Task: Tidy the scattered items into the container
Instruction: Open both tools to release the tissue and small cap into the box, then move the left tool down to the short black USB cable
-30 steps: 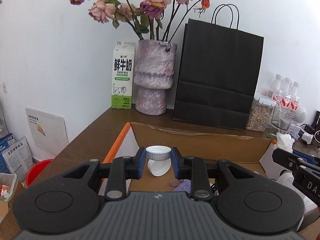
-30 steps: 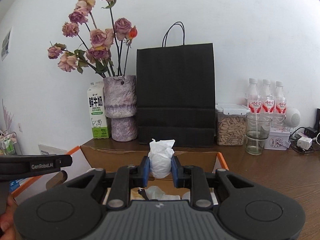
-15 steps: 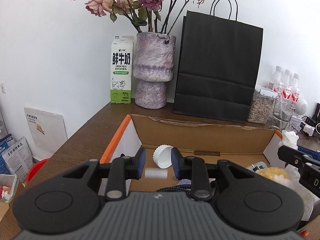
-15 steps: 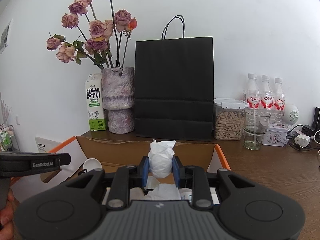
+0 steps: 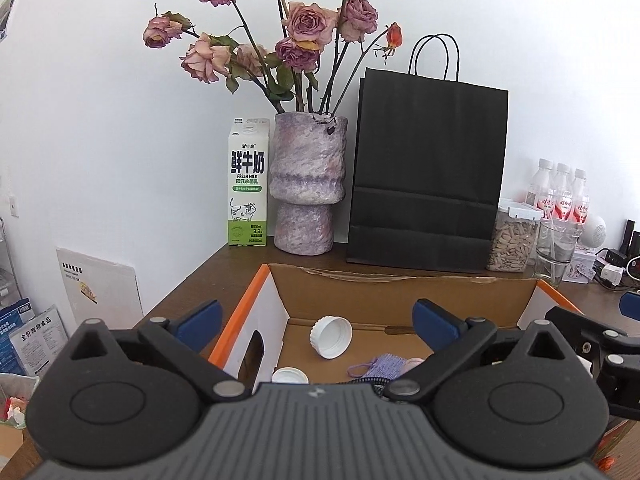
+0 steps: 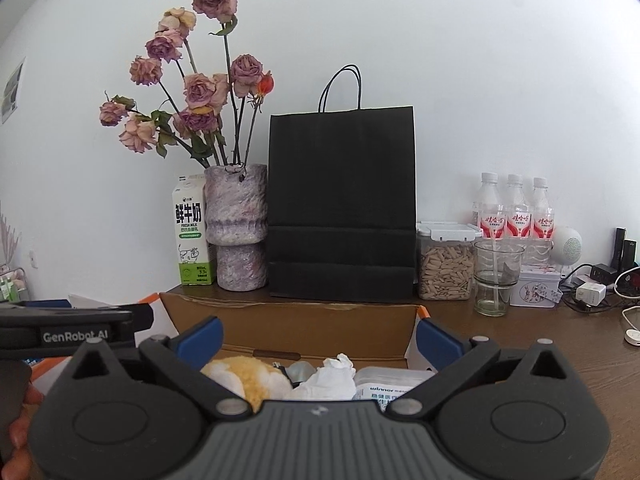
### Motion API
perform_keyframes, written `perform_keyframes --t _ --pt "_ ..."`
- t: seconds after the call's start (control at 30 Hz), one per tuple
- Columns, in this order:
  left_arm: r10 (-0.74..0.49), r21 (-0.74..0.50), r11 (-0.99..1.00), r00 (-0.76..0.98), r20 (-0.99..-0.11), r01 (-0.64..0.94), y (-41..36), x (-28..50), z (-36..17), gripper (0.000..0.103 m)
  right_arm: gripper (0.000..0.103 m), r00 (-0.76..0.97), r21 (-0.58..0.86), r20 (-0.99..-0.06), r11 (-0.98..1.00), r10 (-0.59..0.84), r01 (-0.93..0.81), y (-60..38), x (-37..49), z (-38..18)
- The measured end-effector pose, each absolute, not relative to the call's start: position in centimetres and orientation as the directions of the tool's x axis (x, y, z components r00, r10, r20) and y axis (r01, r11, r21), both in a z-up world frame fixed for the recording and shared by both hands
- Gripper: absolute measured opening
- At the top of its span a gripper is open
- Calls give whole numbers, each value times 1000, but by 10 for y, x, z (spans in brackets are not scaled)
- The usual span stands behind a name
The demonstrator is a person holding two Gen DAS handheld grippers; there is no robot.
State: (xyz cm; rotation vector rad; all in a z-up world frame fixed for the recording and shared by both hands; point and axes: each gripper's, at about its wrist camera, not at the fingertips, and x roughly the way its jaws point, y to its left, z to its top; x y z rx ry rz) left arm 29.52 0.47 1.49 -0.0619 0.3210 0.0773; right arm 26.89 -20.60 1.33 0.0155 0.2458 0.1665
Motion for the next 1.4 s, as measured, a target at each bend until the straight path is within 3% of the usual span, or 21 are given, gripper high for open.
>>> perform_keyframes --t 0.97,1.4 --pt "60 27 998 957 -282 -55 -1 244 3 103 103 978 -60 -178 991 111 -123 -210 200 -5" --pt "20 99 995 879 -476 31 0 189 -14 103 103 918 -62 -354 975 179 -215 -215 152 -20"
